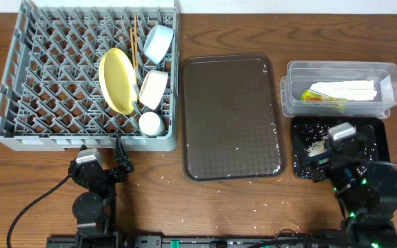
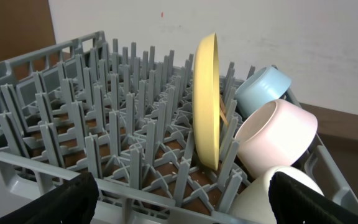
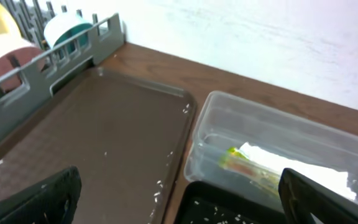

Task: Sort waste into correct bins and load items into the dishwasher

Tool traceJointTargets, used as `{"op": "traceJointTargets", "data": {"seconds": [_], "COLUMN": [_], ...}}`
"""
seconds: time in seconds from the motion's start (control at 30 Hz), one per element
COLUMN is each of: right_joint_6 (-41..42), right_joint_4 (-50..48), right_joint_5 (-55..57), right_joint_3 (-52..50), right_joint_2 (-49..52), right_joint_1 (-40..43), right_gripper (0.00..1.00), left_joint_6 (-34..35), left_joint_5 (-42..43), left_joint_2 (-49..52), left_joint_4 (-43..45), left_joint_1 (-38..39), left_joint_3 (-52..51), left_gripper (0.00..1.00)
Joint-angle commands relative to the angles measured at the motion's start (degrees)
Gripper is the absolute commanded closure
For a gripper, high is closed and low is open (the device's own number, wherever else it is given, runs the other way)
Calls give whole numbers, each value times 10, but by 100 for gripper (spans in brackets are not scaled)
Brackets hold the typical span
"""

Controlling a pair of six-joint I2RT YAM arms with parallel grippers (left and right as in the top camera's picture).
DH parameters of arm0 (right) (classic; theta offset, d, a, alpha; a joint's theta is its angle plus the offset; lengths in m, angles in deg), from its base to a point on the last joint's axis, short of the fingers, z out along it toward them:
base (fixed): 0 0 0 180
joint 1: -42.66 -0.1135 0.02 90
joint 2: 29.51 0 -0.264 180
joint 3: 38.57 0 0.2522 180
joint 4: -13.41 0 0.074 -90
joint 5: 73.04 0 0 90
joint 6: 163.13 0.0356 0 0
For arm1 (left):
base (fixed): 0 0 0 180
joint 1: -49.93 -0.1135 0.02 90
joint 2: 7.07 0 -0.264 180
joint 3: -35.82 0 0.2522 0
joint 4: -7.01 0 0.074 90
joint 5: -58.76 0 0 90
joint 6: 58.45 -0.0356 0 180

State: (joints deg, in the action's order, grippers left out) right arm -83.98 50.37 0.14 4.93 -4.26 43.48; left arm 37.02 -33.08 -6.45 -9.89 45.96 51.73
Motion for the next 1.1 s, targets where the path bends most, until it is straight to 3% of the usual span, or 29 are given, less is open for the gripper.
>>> {"op": "traceJointTargets", "data": {"seconds": [0.0, 0.33, 1.07], "right_joint_6": [-6, -3, 16], "right_joint_4": [-43, -110, -138], "right_joint_5": [1, 1, 20], "right_joint_3": [-56, -174, -238], "right_joint_2": [-45, -142, -218], "right_joint_1": [-25, -52, -54], "right_gripper": [1, 1, 1], "left_joint_6": [-9, -9, -10], "left_joint_5": [-2, -2, -2], "left_joint_2": [-3, -3, -3], "left_joint_4": [-8, -9, -8], "left_joint_1": [-2, -2, -2], "left_joint_3": [-19, -19, -19], "left_gripper": [12, 12, 12]}}
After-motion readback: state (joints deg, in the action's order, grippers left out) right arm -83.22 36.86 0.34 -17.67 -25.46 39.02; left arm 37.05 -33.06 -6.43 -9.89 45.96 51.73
